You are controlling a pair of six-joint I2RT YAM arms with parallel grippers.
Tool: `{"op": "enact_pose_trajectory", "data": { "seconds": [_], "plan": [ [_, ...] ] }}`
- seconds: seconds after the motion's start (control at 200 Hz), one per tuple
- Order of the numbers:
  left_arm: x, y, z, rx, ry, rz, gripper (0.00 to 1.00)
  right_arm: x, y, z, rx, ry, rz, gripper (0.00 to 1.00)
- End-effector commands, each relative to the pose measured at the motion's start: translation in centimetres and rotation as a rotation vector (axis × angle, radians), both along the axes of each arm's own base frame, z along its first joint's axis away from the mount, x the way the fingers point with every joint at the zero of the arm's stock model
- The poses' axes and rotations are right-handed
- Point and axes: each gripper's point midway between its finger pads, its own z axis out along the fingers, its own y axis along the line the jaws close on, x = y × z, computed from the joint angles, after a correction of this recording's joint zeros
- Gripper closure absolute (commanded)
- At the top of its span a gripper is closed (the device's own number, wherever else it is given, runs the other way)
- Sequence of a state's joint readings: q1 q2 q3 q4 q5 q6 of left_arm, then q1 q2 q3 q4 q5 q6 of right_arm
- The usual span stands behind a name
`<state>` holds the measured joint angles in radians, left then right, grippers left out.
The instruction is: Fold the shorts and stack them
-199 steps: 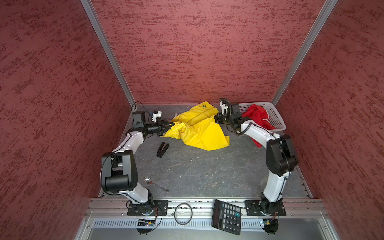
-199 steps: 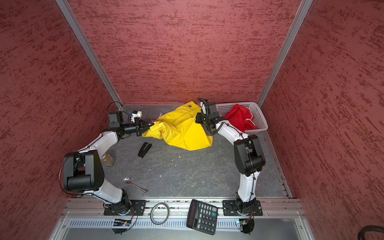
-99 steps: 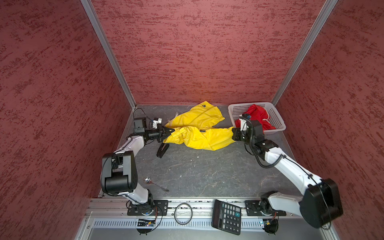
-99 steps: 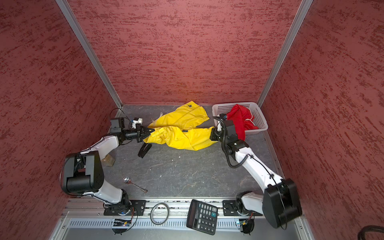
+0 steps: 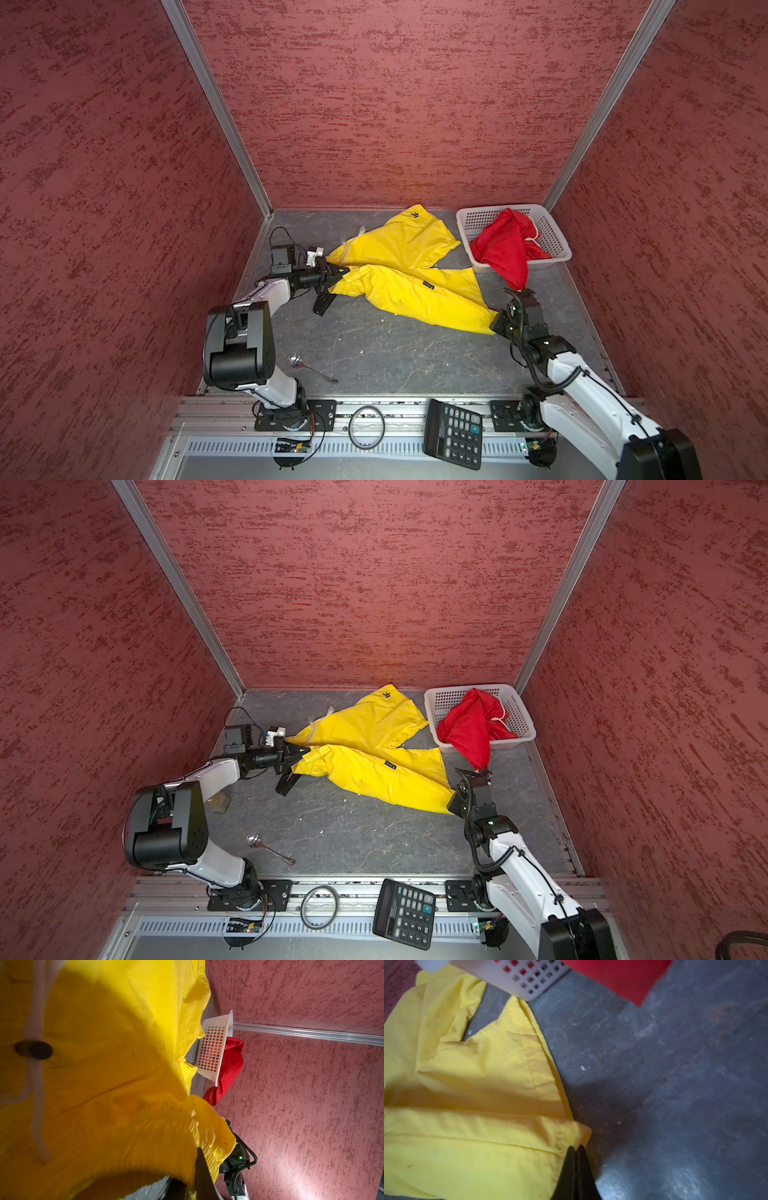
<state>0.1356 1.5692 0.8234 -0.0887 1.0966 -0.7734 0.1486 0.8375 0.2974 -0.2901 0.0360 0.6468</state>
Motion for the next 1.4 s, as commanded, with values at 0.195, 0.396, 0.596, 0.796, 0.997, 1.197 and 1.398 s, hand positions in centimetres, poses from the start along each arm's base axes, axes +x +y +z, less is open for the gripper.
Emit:
{"op": "enact_pose_trajectory", "data": {
  "seconds": [0.195, 0.396, 0.596, 0.796, 0.997, 1.197, 1.398],
  "plan": [
    [0.0, 2.3, -1.9, 0.041, 0.031, 0.105, 0.89, 0.5, -3.7, 1.0, 0.164, -0.071, -0.194, 1.0],
    [-0.6, 2.0, -0.5, 0.033, 0.012, 0.117, 0.37, 1.6, -2.7, 1.5, 0.199, -0.094, -0.131, 1.0],
    [-3.2, 0.3, 2.3, 0.102, -0.029, 0.085, 0.28, 1.9, -2.1, 1.2, 0.225, -0.1, -0.101, 1.0],
    [-6.0, -1.9, 1.5, 0.342, 0.027, 0.089, 0.4, 2.0, -2.2, 1.7, 0.2, -0.104, -0.085, 1.0],
    [-6.3, -1.5, -0.1, 0.52, 0.135, 0.177, 0.32, 1.8, -2.0, 1.3, 0.205, -0.101, -0.082, 1.0],
    [-4.9, -2.8, -1.0, 0.448, 0.16, 0.208, 0.2, 1.7, -1.9, 1.0, 0.206, -0.103, -0.068, 1.0],
    [-2.4, -4.2, -1.8, 0.398, 0.154, 0.222, 0.29, 1.7, -2.0, 0.7, 0.19, -0.096, -0.062, 1.0]
  ]
}}
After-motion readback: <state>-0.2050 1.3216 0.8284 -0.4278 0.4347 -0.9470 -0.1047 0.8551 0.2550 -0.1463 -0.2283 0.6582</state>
